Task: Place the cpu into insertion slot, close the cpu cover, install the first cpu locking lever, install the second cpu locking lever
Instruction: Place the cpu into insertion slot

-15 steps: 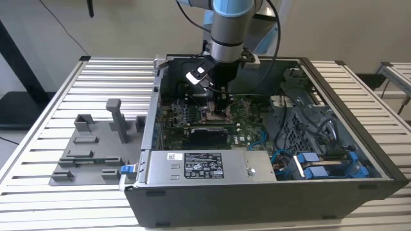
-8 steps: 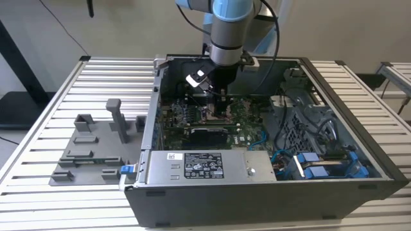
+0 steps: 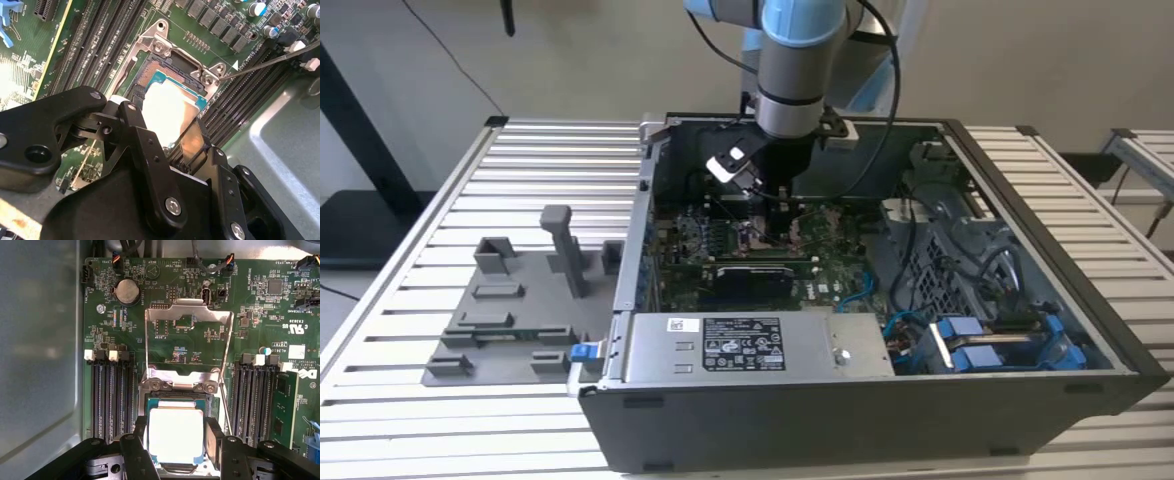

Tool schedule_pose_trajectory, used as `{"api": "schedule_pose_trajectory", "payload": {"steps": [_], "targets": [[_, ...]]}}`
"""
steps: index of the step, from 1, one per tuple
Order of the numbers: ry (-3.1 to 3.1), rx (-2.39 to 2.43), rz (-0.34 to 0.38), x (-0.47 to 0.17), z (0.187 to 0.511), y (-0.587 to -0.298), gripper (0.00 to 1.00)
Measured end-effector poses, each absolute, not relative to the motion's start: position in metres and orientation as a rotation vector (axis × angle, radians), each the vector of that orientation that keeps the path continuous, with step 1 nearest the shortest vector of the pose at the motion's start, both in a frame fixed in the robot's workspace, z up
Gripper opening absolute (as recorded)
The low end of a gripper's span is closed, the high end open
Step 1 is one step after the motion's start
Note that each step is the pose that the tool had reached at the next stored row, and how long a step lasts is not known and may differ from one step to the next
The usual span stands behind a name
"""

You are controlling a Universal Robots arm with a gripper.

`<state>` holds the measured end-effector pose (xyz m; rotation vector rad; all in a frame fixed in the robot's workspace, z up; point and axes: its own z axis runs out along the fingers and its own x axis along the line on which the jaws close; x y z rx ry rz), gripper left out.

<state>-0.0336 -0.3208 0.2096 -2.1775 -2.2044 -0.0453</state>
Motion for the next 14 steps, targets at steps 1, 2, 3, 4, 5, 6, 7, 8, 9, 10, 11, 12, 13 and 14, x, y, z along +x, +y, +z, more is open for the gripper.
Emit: {"api": "schedule_pose_trajectory", "payload": {"steps": [1,2,3,4,5,6,7,8,9,10,11,12,13,14], "targets": [[-2.204,-2.178,-0.045,-0.0337,0.2095,-0.3209,0.55],[-2.204,-2.178,-0.045,-0.0337,0.2094,-0.3209,0.55],[-2.204,-2.178,-0.045,-0.0337,0.2092,-0.3209,0.55],[-2.204,-2.178,-0.045,-0.0337,0.2092,-0.3209,0.55],[-2.204,-2.178,-0.045,-0.0337,0.2090,-0.3210,0.55],[-2.204,-2.178,-0.045,-0.0337,0.2088,-0.3211,0.55],[-2.204,-2.178,-0.045,-0.0337,0.2086,-0.3212,0.55],[-2.204,-2.178,-0.045,-0.0337,0.2085,-0.3213,0.55],[-2.204,-2.178,-0.045,-0.0337,0.2083,-0.3214,0.55],[-2.204,-2.178,-0.045,-0.0338,0.2080,-0.3214,0.55],[-2.204,-2.178,-0.045,-0.0341,0.2076,-0.3214,0.55],[-2.204,-2.178,-0.045,-0.0344,0.2072,-0.3215,0.55],[-2.204,-2.178,-0.045,-0.0347,0.2068,-0.3216,0.55],[-2.204,-2.178,-0.045,-0.0349,0.2062,-0.3216,0.55]]}}
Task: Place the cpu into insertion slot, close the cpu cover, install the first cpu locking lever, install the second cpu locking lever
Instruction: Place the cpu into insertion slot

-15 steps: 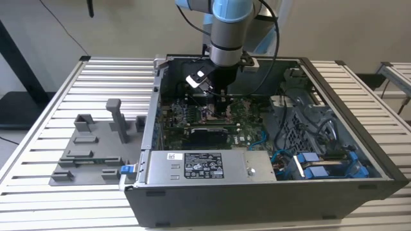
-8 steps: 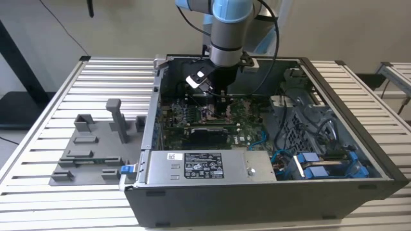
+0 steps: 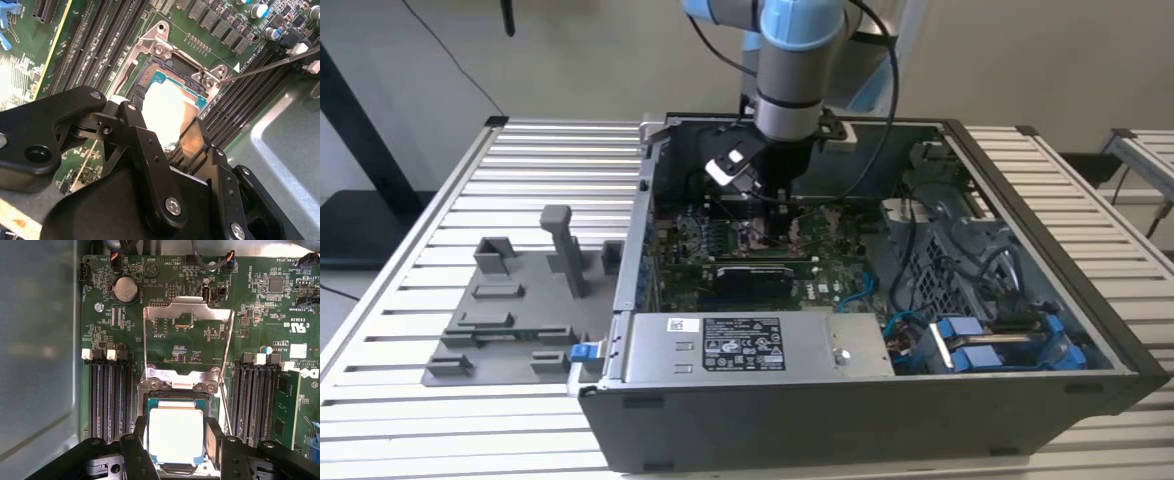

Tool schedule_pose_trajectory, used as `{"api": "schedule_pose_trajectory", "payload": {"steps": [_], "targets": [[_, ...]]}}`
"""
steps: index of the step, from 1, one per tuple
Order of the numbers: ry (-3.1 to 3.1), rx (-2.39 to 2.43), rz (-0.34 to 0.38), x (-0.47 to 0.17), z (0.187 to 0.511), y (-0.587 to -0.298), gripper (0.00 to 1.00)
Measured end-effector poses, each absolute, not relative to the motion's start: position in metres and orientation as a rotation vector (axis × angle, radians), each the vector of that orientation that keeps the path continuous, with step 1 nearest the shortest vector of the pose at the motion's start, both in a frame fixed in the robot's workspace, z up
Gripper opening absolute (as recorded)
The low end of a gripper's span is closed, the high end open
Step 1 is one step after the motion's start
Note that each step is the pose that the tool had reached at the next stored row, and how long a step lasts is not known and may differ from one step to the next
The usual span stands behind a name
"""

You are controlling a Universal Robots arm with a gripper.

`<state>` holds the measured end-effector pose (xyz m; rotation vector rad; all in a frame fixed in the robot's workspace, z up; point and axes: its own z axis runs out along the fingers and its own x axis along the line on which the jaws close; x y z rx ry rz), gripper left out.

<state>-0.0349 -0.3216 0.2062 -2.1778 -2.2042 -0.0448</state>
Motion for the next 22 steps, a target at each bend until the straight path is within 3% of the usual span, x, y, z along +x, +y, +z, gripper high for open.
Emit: {"api": "schedule_pose_trajectory", "payload": {"steps": [22], "targets": [[-2.204,-2.178,-0.045,-0.0360,0.1985,-0.3237,0.55]]}}
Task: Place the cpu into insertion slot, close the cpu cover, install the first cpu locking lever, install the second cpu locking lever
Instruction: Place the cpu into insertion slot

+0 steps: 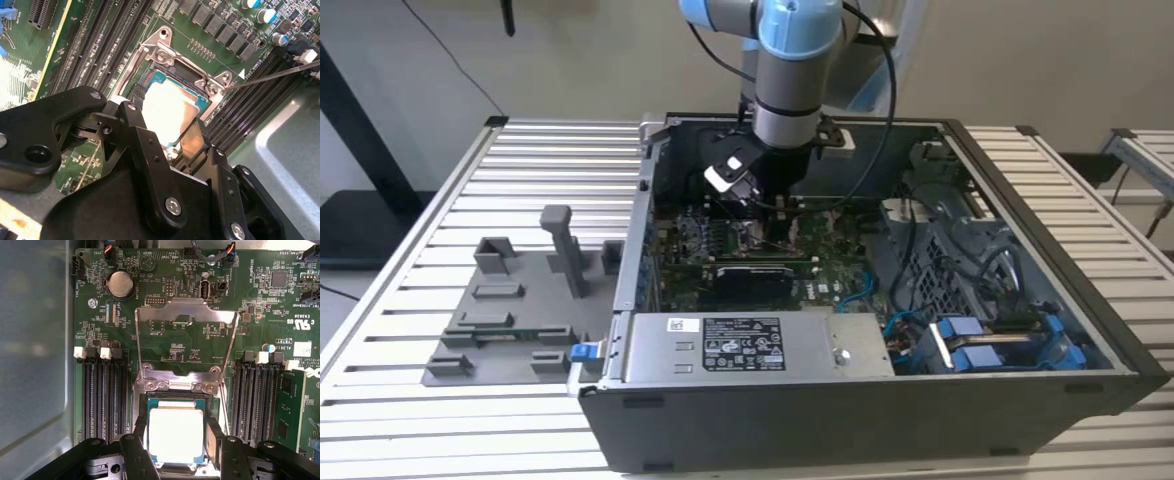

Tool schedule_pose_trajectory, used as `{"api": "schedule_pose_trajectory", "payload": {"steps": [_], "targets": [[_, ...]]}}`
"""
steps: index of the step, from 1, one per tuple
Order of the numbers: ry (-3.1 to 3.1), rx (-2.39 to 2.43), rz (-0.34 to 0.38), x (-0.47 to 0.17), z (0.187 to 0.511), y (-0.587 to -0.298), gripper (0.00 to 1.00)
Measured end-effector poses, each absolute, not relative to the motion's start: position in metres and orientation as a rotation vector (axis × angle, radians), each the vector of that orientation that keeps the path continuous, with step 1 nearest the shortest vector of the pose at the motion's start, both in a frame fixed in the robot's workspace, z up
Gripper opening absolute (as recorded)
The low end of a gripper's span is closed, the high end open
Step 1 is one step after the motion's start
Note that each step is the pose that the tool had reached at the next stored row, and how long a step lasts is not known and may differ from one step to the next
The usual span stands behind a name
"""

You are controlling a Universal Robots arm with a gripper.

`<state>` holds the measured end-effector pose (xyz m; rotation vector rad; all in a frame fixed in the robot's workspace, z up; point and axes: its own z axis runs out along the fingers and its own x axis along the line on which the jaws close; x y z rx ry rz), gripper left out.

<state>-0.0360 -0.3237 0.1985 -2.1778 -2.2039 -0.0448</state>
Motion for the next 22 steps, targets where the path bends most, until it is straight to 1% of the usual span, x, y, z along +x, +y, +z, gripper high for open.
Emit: {"api": "schedule_pose_trajectory", "payload": {"steps": [22], "targets": [[-2.204,-2.178,-0.045,-0.0361,0.1956,-0.3248,0.55]]}}
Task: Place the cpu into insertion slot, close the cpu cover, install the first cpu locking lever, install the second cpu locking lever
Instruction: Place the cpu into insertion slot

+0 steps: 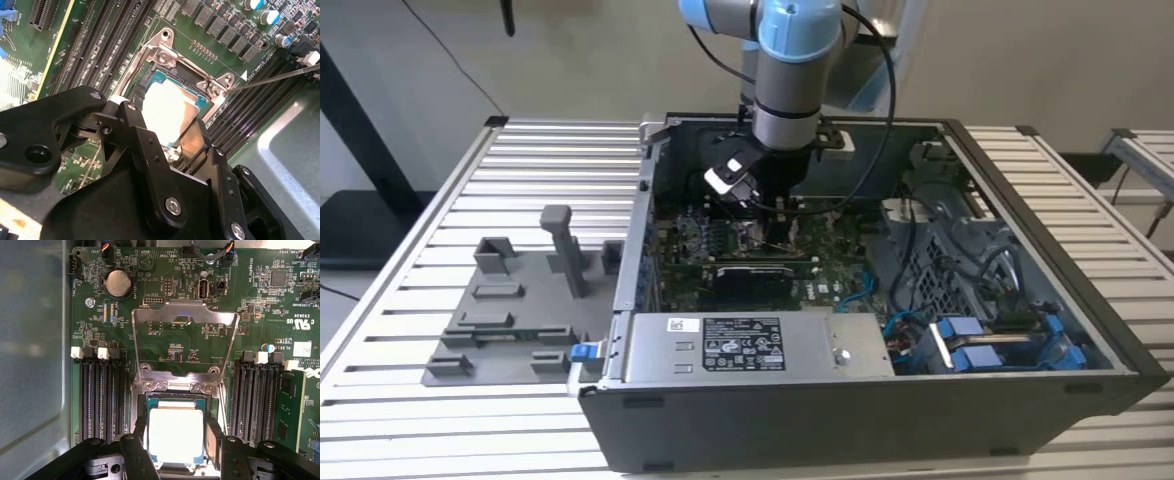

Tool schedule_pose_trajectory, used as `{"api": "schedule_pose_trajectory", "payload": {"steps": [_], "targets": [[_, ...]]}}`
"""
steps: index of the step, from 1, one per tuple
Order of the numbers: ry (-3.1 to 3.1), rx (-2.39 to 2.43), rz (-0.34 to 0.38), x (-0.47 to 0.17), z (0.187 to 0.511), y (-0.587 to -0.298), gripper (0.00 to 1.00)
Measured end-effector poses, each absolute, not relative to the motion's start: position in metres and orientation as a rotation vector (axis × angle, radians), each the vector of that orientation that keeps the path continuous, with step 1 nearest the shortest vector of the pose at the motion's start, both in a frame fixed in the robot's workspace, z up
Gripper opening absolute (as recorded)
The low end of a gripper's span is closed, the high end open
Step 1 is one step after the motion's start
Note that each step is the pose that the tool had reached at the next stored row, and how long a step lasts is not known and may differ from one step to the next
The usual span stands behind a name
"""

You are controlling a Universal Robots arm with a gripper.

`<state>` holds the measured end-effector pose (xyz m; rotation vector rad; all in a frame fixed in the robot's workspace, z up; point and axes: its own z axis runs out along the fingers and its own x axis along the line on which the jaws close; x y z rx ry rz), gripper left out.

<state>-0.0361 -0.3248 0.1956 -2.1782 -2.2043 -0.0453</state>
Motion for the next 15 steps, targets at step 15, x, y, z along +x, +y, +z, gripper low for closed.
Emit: {"api": "schedule_pose_trajectory", "payload": {"steps": [15], "targets": [[-2.204,-2.178,-0.047,-0.0359,0.1942,-0.3252,0.62]]}}
